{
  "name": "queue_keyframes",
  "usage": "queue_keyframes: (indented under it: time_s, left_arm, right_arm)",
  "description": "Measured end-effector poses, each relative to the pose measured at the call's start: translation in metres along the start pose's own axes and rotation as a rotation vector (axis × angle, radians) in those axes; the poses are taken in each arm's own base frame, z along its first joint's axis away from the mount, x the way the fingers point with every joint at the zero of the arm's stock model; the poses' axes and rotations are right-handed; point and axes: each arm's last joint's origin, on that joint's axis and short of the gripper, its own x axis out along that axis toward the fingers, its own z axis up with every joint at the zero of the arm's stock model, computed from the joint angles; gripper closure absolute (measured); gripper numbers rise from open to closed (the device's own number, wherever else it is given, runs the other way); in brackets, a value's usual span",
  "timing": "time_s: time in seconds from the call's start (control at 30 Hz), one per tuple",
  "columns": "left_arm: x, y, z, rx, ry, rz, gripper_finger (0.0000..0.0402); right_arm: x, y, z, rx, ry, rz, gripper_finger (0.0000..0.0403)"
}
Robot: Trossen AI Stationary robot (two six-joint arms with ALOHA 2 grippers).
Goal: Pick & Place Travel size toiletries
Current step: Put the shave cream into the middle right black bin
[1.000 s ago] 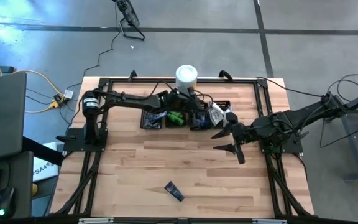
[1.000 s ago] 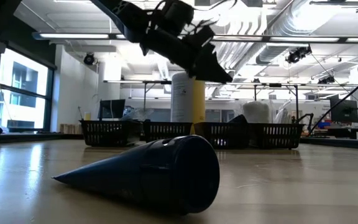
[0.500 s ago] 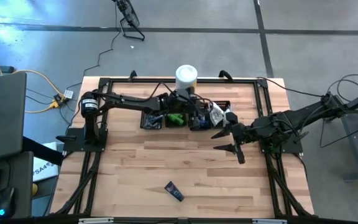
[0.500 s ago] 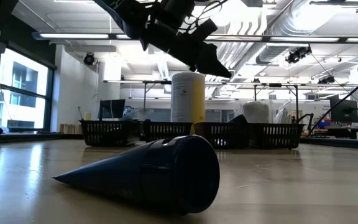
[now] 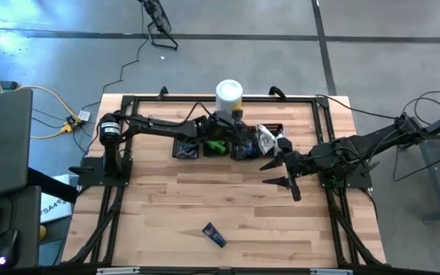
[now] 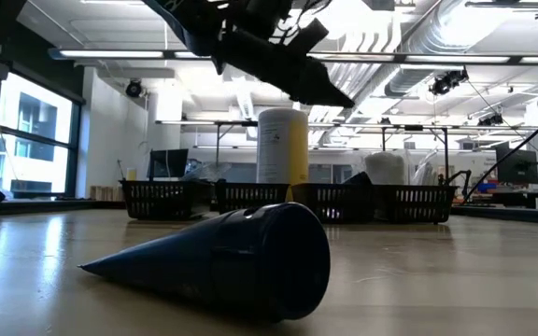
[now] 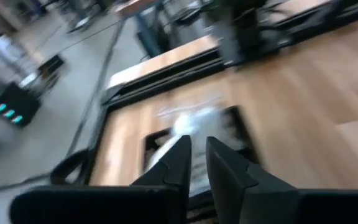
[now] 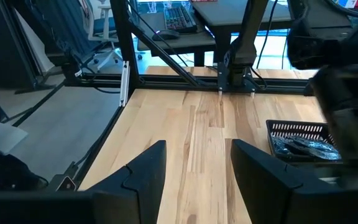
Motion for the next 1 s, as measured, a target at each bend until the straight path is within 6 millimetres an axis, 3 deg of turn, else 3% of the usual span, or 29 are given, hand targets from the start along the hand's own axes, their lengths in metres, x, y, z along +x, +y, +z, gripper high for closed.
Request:
queue_keyframes:
  time_s: [0.3, 0.63, 0.73, 1.0]
  left_arm:
    - [-0.014, -0.021, 0.025, 0.117, -0.067, -0.098, 0.0399]
    - [-0.048, -0.015, 0.054, 0.187, -0.104, -0.1, 0.0396]
    - [-0.058, -0.024, 0.05, 0.202, -0.15, -0.091, 0.0396]
    - [-0.107, -0.044, 0.009, 0.16, -0.203, -0.028, 0.0396]
  right_arm:
    - [0.0, 0.0, 0.001, 0.004, -0.008, 0.001, 0.0229]
    - [0.0, 0.0, 0.001, 0.006, -0.016, 0.002, 0.0229]
    - [0.0, 0.0, 0.001, 0.006, -0.016, 0.002, 0.0229]
    - [0.0, 0.0, 0.002, 0.003, -0.017, -0.007, 0.0229]
